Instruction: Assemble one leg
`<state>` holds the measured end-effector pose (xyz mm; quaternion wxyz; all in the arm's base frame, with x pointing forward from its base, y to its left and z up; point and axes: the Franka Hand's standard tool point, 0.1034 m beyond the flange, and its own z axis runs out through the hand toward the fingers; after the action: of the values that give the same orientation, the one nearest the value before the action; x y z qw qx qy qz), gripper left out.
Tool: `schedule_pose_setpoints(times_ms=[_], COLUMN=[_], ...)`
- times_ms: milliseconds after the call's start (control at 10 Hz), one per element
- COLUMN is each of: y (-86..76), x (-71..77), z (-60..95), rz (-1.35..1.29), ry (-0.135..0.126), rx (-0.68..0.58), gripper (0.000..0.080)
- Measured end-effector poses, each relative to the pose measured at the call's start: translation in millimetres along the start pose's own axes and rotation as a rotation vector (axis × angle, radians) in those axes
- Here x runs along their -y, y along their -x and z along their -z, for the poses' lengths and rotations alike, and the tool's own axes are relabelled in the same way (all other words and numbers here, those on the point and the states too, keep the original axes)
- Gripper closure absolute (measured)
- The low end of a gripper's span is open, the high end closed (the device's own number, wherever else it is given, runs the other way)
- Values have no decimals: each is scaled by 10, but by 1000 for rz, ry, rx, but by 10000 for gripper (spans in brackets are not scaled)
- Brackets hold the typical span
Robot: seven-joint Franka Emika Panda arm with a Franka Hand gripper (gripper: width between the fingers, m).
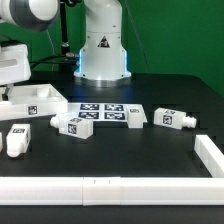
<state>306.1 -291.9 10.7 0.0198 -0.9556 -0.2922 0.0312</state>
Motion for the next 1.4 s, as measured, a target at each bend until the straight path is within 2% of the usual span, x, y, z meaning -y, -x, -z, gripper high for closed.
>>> schedule_pose_setpoints(times_ms=[200, 300, 400, 500, 600, 700, 800, 1000, 1200, 1300, 1400], y=[-3, 1, 1, 2, 2, 0, -25, -491, -806, -1074, -1294], x=[8, 8, 8, 9, 10, 10, 12, 148, 232, 281, 261], z=[-7, -8, -8, -9, -9, -9, 3, 216, 427, 614, 797], rz=[-1, -2, -2, -2, -2, -2, -23, -215, -359, -424, -496], ry=[-3, -3, -3, -3, -3, -3, -3, -43, -96, -123, -144], rx=[1, 1, 1, 1, 1, 1, 0, -11, -6, -4, 0], gripper=[171, 300, 300, 539, 539, 676, 744, 744, 744, 744, 744])
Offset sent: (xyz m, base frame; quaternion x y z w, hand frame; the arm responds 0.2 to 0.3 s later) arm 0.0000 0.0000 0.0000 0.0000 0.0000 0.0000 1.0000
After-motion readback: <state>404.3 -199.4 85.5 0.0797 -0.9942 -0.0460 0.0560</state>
